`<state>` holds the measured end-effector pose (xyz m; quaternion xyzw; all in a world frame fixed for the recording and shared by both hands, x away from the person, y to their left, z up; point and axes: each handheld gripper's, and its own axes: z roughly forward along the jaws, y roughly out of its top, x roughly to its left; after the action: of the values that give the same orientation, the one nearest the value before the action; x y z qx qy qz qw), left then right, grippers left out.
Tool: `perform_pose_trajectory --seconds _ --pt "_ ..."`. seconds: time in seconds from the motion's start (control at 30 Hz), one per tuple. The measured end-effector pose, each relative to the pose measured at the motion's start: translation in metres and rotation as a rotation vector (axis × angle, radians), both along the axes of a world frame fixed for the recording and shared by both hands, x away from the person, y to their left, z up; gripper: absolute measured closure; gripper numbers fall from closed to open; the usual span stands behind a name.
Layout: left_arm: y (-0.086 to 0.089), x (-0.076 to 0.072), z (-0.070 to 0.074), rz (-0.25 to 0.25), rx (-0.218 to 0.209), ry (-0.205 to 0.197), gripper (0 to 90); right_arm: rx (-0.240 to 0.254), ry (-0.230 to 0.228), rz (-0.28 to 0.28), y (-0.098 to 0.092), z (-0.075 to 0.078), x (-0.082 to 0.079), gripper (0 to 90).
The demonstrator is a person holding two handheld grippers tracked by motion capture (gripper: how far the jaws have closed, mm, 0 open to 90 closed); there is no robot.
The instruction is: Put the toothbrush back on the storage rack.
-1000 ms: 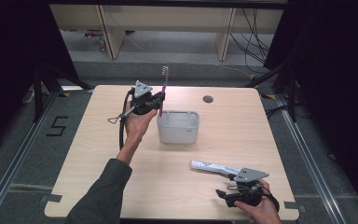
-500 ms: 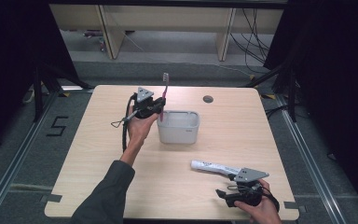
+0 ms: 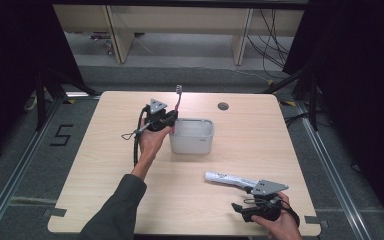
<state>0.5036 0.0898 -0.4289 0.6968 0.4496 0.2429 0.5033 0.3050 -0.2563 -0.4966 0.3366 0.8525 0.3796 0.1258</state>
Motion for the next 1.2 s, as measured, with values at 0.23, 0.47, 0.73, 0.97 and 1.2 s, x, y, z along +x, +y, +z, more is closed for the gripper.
perform_pose_trajectory --seconds 0.23,0.47,0.73,0.97,1.2 --pt "-0.001 0.001 -0.002 0.003 0.025 0.001 82.0 0.003 0.018 -0.018 0.0 0.0 -0.002 23.8" --pt "-0.001 0.0 -0.003 0.003 0.038 0.003 80.4 0.003 0.019 -0.016 0.0 0.0 -0.002 23.8" --pt "-0.002 -0.003 0.0 -0.009 0.046 -0.004 77.5 0.002 0.02 -0.016 0.0 0.0 -0.002 23.8" --pt "-0.003 -0.008 0.007 0.019 0.057 -0.009 45.4 0.002 0.022 -0.019 0.0 0.001 -0.002 23.8" --pt "0.002 -0.016 0.015 -0.009 0.043 0.055 33.5 0.008 0.003 -0.013 0.0 0.001 -0.002 24.2"
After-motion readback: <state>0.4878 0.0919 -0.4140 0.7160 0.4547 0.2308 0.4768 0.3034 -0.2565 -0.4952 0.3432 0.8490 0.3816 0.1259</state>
